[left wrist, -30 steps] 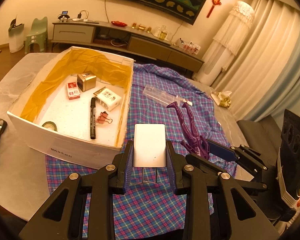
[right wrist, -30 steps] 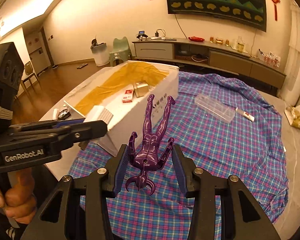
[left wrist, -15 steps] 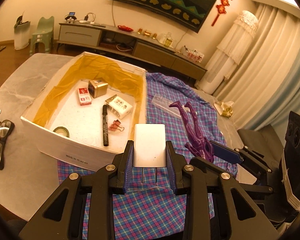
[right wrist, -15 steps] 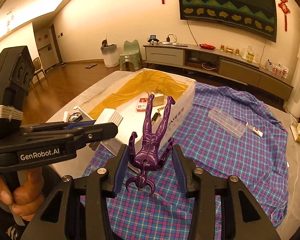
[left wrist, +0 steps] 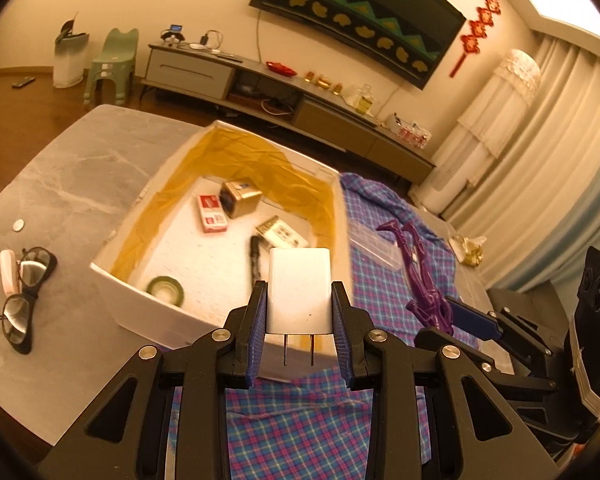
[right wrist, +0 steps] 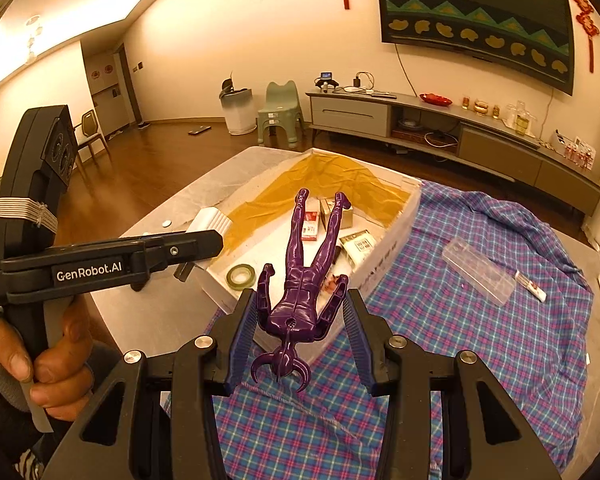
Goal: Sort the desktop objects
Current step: 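Carry the white plug and purple figure over the white box with both tools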
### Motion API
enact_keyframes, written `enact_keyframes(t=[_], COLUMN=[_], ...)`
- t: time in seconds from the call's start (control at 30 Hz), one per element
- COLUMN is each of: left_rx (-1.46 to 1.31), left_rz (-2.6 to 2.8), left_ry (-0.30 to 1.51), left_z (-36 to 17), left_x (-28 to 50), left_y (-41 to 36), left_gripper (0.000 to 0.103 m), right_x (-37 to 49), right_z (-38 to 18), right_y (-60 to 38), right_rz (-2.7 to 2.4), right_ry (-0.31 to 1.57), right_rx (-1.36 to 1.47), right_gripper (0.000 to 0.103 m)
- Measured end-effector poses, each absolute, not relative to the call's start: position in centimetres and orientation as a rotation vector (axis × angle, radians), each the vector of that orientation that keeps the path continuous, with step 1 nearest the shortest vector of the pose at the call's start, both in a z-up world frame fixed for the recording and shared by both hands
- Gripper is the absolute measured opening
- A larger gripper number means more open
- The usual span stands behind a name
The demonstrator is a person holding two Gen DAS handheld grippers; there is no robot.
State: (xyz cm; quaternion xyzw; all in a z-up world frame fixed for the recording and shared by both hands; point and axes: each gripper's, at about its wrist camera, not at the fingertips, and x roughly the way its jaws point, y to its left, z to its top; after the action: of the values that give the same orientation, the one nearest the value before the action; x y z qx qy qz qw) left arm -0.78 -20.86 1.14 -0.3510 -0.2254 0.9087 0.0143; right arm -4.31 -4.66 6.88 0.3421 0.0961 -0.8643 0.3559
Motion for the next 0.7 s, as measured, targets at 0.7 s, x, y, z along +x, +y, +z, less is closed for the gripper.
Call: enact_keyframes(t=[0.7], left_rx=[-1.286], left_rz=[2.825], left_ry=[-0.821], left_z=[-1.5], left_x=[-7.6], left_y=[-26.7], left_gripper=[0.031], right_x=[-12.6], right_z=[4.0], right_y=[-11.4], right_rz=[-2.079], right_ry=[0.235], right_rx=[1.047], right_gripper=[0.045])
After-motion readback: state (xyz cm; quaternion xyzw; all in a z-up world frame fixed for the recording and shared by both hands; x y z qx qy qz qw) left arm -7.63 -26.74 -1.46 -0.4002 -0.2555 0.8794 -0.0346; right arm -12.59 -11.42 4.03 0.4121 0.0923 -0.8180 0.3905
